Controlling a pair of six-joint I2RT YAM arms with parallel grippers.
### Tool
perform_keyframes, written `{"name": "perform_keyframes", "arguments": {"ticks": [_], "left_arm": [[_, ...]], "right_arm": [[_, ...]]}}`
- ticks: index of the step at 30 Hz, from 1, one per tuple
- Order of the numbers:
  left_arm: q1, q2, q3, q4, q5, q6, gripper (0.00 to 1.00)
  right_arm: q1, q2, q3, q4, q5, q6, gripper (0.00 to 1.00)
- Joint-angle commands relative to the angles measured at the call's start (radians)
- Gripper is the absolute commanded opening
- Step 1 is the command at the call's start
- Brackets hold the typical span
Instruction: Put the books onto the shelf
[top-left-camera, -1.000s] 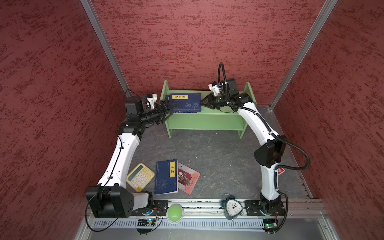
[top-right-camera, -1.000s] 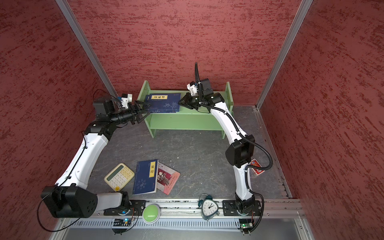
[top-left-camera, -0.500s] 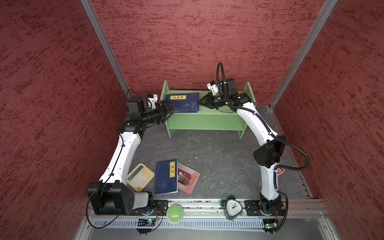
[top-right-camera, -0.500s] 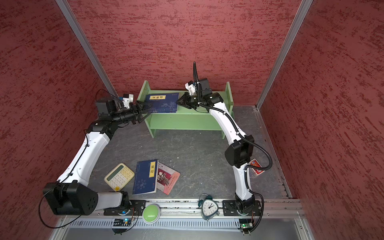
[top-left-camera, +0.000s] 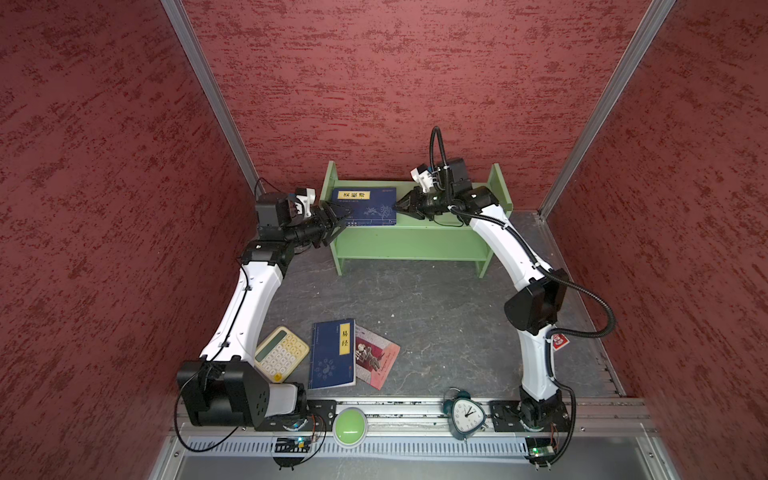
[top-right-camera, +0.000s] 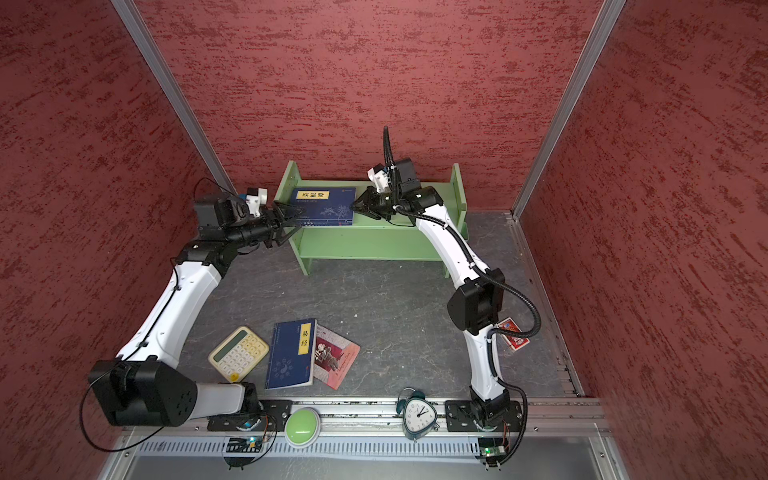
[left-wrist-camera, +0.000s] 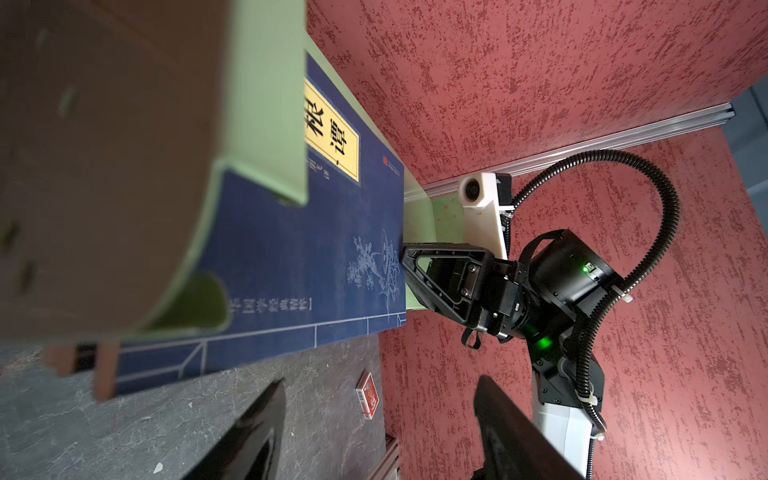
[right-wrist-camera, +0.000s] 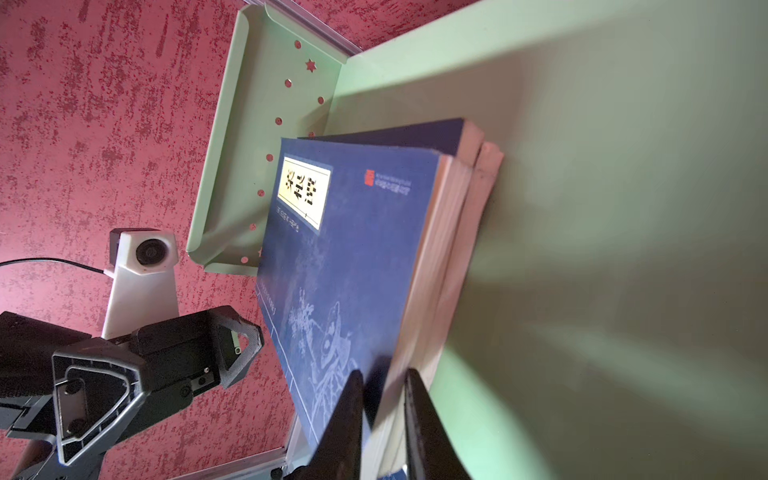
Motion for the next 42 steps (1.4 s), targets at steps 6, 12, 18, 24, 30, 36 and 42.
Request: {"name": "perform_keyframes", "arguments": {"ticks": [6,12,18,24,30,36,42], "left_arm": [[0.011,0.019,0.000,0.035,-0.012,0.025,0.72],[0.014,0.022,0.000,0.039,-0.022,0.024,0.72],[0.017,0.025,0.003,0.039,-0.028,0.018,0.72],[0.017,0.027,0.005,0.042,-0.029,0.013,0.72],[0.012,0.031,0.008,0.041,-0.018,0.002,0.72],[-0.012,0.026,0.006,0.048,0.000,-0.001,0.72],[-0.030,0.027,0.002,0.044,0.003,0.001,0.72]], "right_arm": [[0.011,0.008,0.046,0.030,-0.004,-0.003,0.26],[0.013,0.009,0.082,-0.023,0.043,-0.033,0.34],[0.013,-0.009,0.096,-0.059,0.101,-0.063,0.35],[0.013,0.009,0.096,-0.044,0.062,-0.051,0.33],[0.013,0.020,0.099,-0.018,0.045,-0.040,0.28],[0.013,0.043,0.124,-0.025,0.036,-0.037,0.27],[0.013,0.057,0.132,-0.014,0.028,-0.033,0.25]]}}
